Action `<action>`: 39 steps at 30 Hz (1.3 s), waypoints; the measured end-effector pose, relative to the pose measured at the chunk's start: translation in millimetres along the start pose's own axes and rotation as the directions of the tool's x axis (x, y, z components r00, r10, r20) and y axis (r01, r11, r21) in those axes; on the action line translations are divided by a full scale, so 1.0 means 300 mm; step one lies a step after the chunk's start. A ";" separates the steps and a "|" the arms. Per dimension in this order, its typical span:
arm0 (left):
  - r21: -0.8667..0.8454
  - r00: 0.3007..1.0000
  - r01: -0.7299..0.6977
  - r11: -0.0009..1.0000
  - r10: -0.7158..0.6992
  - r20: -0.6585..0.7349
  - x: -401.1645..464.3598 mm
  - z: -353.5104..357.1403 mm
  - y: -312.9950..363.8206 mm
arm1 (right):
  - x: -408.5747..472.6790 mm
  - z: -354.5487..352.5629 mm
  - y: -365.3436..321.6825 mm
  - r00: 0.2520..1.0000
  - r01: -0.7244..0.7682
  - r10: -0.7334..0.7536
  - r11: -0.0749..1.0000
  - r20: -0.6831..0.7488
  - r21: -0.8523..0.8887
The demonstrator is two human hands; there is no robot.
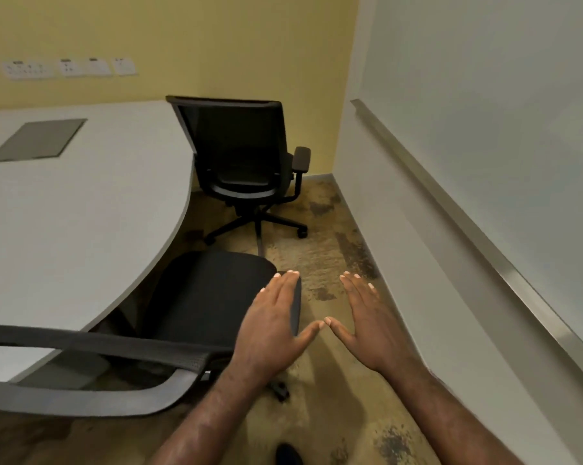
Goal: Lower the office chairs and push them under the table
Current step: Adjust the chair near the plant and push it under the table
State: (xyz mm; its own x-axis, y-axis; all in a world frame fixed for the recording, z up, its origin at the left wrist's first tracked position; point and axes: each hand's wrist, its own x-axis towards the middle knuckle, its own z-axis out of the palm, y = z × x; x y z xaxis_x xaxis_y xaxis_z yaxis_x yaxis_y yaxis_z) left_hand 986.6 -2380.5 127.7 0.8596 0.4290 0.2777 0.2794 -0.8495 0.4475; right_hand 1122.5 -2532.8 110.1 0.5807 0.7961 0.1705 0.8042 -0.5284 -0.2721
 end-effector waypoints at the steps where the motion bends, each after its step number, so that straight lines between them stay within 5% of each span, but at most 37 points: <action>1: -0.012 1.000 0.022 1.000 -0.022 0.018 0.009 0.035 -0.012 | 0.024 0.022 0.019 1.000 0.004 -0.004 1.000 0.025 0.004; 13: 0.025 0.953 0.221 0.975 -0.222 0.207 0.075 0.301 -0.171 | 0.250 0.237 0.141 0.969 -0.058 0.023 0.989 0.244 0.139; 19: 0.037 0.887 0.393 0.919 -0.389 0.249 0.119 0.463 -0.250 | 0.377 0.429 0.198 0.928 -0.152 0.016 0.929 0.373 0.338; 25: 0.142 0.806 0.452 0.881 -0.472 0.357 0.142 0.621 -0.350 | 0.535 0.711 0.210 0.774 -0.617 0.246 0.499 0.584 0.608; 33: 0.159 0.816 0.398 0.903 -0.428 0.388 0.134 0.726 -0.412 | 0.556 0.946 0.201 0.560 -0.825 0.212 0.052 0.801 0.563; 39: 0.146 0.829 0.390 0.909 -0.416 0.373 0.132 0.750 -0.426 | 0.552 0.981 0.212 0.578 -0.807 0.217 0.008 0.787 0.591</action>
State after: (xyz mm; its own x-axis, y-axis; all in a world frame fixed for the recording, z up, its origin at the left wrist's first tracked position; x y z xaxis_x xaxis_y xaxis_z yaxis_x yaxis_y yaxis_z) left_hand 1081.1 -2323.9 -109.8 0.7560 0.5951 -0.2727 0.6522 -0.6496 0.3907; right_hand 1232.5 -2347.6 -157.8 0.4109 0.5774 -0.7055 -0.5365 -0.4725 -0.6992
